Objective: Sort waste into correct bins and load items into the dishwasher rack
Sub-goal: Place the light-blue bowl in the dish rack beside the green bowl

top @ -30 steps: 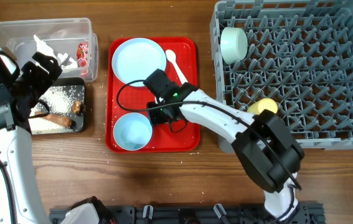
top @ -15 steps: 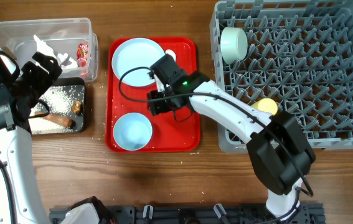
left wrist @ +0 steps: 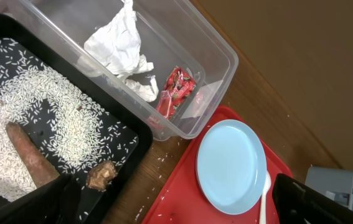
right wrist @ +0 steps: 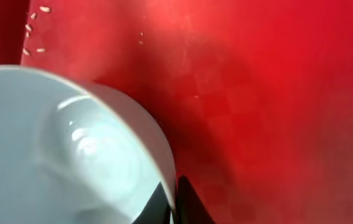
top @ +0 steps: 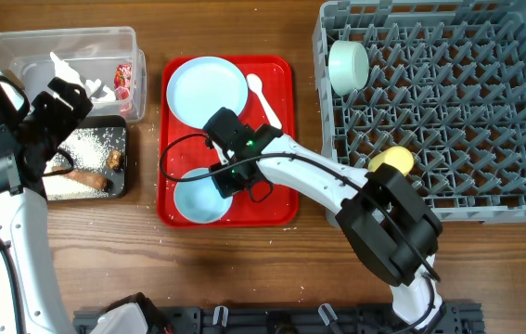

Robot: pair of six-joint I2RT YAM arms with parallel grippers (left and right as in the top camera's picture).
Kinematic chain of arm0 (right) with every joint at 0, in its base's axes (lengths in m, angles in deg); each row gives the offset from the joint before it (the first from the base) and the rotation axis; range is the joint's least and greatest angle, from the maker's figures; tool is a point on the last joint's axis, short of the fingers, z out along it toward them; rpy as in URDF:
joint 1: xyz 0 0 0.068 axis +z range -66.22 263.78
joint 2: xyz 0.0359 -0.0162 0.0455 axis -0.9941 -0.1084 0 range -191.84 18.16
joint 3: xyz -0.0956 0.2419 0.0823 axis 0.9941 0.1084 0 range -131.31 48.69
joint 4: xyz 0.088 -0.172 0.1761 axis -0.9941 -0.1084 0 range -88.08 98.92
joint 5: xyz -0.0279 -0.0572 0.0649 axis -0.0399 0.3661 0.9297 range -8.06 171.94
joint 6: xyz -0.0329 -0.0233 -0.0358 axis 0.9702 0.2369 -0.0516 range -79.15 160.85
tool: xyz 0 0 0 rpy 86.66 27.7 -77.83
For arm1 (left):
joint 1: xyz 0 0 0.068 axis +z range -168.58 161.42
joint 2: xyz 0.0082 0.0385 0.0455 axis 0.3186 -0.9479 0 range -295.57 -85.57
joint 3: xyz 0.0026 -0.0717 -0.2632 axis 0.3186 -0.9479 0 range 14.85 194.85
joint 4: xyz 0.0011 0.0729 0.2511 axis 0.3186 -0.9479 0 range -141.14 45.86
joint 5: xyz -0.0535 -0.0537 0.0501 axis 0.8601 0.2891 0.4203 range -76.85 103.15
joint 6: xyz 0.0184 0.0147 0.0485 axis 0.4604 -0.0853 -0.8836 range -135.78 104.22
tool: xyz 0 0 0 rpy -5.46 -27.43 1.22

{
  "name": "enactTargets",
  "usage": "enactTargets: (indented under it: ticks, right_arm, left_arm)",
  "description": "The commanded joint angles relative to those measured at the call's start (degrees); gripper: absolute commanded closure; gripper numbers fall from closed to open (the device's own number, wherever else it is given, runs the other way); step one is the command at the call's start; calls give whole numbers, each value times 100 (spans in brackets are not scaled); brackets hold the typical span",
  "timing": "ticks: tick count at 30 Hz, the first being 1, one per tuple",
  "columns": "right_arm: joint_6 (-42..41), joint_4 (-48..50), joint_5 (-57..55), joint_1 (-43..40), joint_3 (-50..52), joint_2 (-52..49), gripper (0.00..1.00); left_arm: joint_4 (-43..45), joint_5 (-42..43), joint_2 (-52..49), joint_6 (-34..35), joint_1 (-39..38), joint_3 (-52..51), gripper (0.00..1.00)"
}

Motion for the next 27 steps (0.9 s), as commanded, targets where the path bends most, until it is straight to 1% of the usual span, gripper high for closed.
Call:
enactTargets:
  ticks: [1, 3, 5, 8, 9, 10, 13, 15, 19, 21, 24, 27]
  right_arm:
    - [-33, -153, -101, -107, -216, 55, 96]
    - [-33, -334, -184, -251, -361, 310, 96]
    - [-50, -595, -595, -459, -496, 789, 96]
    - [-221, -988, -1816, -802, -549, 1661, 96]
    - [-223, -1187, -2640, -979, -546, 2100, 96]
    - [-221, -1296, -3233, -1071, -546, 2330, 96]
    - [-197, -1714, -5884, -1320, -546, 2900, 96]
    - [13, -1853, -6804, -1394, -529, 2887, 96]
    - [872, -2065, -7761, -1541, -203, 2651, 96]
    - [1113, -2190, -8236, -1589, 52, 2496, 96]
    - [1327, -2192, -8509, -1600, 369, 2295, 96]
    - [1338, -2168, -8618, -1600, 522, 2037, 96]
  left_arm:
    - [15, 87, -7, -92, -11, 61, 0]
    - [15, 85, -7, -92, -11, 61, 0]
    - [15, 85, -7, -92, -11, 61, 0]
    - [15, 85, -7, -92, -11, 61, 0]
    - [15, 85, -7, -92, -11, 61, 0]
    - [15, 87, -7, -92, -11, 61, 0]
    - [15, 85, -7, -92, -11, 61, 0]
    - [15, 87, -7, -92, -11, 61, 0]
    - [15, 85, -7, -92, -11, 61, 0]
    - [15, 87, -7, -92, -11, 61, 0]
    - [15, 85, -7, -92, -11, 61, 0]
    - [15, 85, -7, -92, -11, 61, 0]
